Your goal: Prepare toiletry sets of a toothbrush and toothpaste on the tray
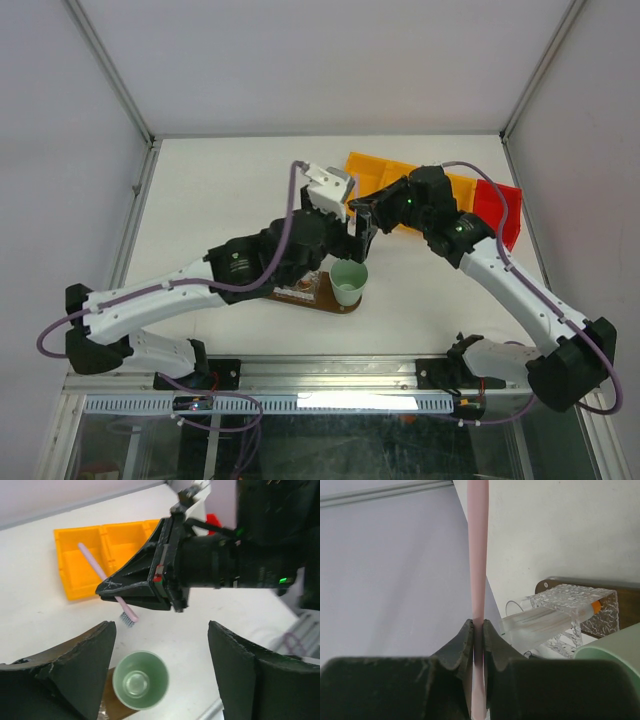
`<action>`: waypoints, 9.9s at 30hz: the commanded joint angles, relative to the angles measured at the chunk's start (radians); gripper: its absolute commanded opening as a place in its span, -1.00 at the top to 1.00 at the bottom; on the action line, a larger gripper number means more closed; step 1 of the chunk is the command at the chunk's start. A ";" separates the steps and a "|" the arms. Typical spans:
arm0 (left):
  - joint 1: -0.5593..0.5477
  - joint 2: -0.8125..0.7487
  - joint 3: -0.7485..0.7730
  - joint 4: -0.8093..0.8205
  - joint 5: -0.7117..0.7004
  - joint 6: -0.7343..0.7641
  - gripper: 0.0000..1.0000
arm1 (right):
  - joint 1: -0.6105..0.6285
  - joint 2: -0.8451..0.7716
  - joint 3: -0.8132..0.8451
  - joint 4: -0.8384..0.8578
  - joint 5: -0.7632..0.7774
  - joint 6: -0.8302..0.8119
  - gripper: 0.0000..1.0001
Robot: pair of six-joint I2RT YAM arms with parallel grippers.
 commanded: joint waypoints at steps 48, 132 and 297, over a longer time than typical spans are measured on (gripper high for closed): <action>-0.035 0.349 0.309 -0.178 -0.230 0.384 0.58 | 0.001 -0.039 0.118 -0.165 0.088 0.171 1.00; -0.022 0.000 0.241 -0.537 0.175 -0.305 0.75 | 0.001 -0.296 -0.253 0.317 -0.697 -2.006 1.00; -0.008 -0.185 -0.091 -0.876 -0.214 -0.703 1.00 | 0.001 -0.624 -0.163 0.190 0.090 -1.342 -1.00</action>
